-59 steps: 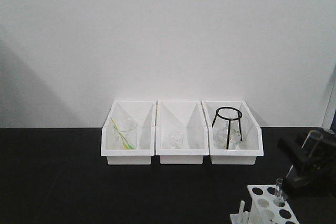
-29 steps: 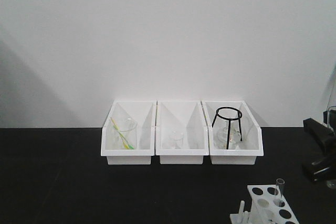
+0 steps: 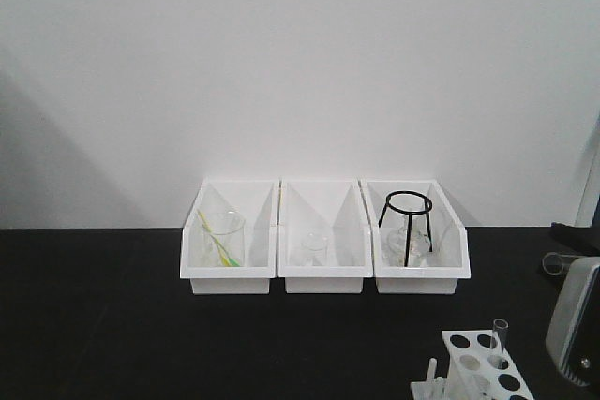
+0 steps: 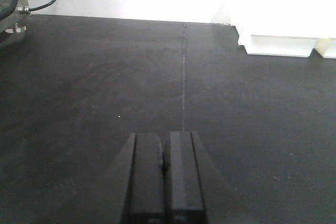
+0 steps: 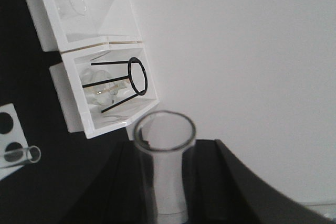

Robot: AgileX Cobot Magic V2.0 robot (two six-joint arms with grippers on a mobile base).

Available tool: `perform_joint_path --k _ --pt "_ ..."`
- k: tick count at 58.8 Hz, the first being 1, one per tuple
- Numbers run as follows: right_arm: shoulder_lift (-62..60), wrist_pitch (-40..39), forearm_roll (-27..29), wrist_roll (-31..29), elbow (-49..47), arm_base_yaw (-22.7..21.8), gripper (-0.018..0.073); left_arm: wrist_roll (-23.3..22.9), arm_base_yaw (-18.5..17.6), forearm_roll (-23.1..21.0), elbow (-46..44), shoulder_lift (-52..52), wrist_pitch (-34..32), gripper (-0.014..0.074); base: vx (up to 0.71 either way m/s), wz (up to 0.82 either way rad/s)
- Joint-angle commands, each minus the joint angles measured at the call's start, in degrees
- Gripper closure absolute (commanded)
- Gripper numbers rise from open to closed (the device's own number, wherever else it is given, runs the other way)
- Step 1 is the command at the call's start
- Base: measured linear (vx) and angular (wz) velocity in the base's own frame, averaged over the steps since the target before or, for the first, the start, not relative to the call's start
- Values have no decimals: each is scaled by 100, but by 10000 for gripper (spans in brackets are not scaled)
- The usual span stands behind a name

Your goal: Flip and reinsert test tube from rack

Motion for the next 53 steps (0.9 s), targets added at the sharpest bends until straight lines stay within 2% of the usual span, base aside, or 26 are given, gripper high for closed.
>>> perform_joint_path --k 1,4,7,11,17,24,25,28,37,41,45,53 --pt "-97 104 -301 -809 -220 -19 530 2 -42 -20 -1 -62 -498 603 0 0" --pt "-97 104 -301 -1186 -220 -19 530 2 -42 -20 -1 -62 -498 603 0 0" --pt "-97 109 -253 -1293 -220 -19 530 2 -42 -20 -1 -62 -498 603 0 0" --pt "-97 109 -13 -1032 -220 -19 530 2 -42 -20 -1 -62 -498 603 0 0" --pt "-97 96 639 -393 -220 -19 530 2 -42 -20 -1 -62 -498 603 0 0" --pt "-97 70 1654 787 -220 -19 530 2 -42 -20 -1 -62 -498 603 0 0" --pt "-97 71 1835 1123 -220 -19 530 2 -42 -20 -1 -62 -498 603 0 0" --pt "-97 71 2148 1604 -220 -19 530 2 -42 -20 -1 -62 -498 603 0 0" --pt "-97 71 3422 3558 -214 -19 530 2 -42 -20 -1 -62 -498 603 0 0" --pt "-97 -41 3597 3802 -198 -19 530 2 -42 -20 -1 -62 -498 603 0 0" --pt "-78 -346 3631 3796 -133 -19 532 2 -42 -20 -1 -62 -498 603 0 0" --pt "88 -754 3900 3476 176 -38 564 2 -42 -20 -1 -62 -498 603 0 0"
